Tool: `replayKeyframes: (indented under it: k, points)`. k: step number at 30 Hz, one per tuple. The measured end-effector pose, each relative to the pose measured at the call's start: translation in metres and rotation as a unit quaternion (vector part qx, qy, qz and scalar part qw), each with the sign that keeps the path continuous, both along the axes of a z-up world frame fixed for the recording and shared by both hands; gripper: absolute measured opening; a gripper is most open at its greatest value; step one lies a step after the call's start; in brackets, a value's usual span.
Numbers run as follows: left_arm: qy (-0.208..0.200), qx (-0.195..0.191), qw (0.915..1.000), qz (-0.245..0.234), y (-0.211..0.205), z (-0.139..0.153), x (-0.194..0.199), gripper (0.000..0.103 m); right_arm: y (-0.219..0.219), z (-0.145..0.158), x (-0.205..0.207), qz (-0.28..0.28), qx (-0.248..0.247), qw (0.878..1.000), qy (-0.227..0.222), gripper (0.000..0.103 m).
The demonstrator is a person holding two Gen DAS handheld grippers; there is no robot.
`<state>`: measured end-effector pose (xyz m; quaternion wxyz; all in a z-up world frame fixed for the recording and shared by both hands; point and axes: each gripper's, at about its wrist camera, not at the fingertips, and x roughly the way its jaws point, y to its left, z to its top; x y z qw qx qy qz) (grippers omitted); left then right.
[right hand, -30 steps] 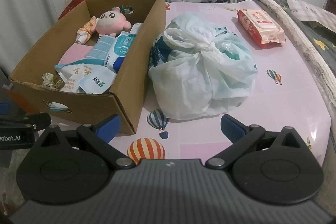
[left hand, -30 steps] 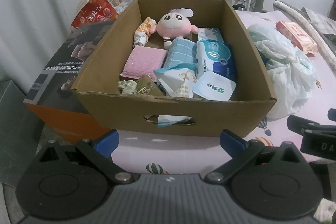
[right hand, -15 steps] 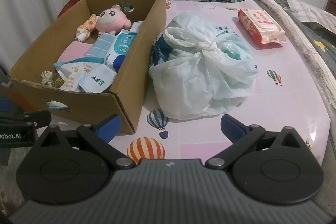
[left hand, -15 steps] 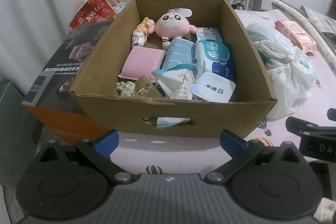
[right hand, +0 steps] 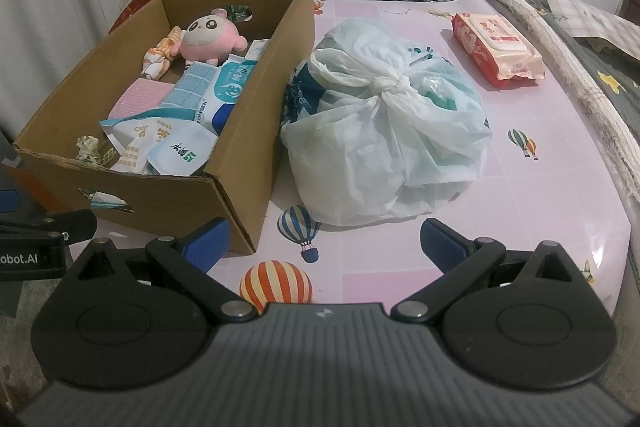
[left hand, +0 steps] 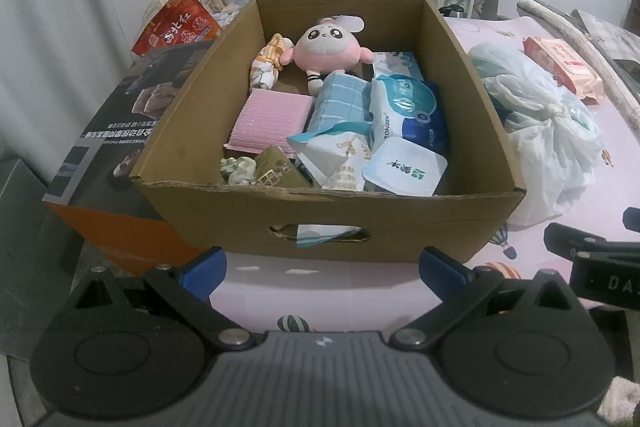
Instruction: Organize soft objects
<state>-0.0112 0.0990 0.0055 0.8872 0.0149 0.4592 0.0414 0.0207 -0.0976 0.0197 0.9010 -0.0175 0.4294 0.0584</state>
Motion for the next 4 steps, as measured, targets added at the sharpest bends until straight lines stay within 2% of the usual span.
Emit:
replayKeyframes:
  k: [4]
  points:
    - [0.000,0.001,1.0000,0.000,-0.0006,0.0001,-0.0001,0.103,-0.0014,-0.0010,0.0000,0.000,0.000,1.000,0.001,0.102]
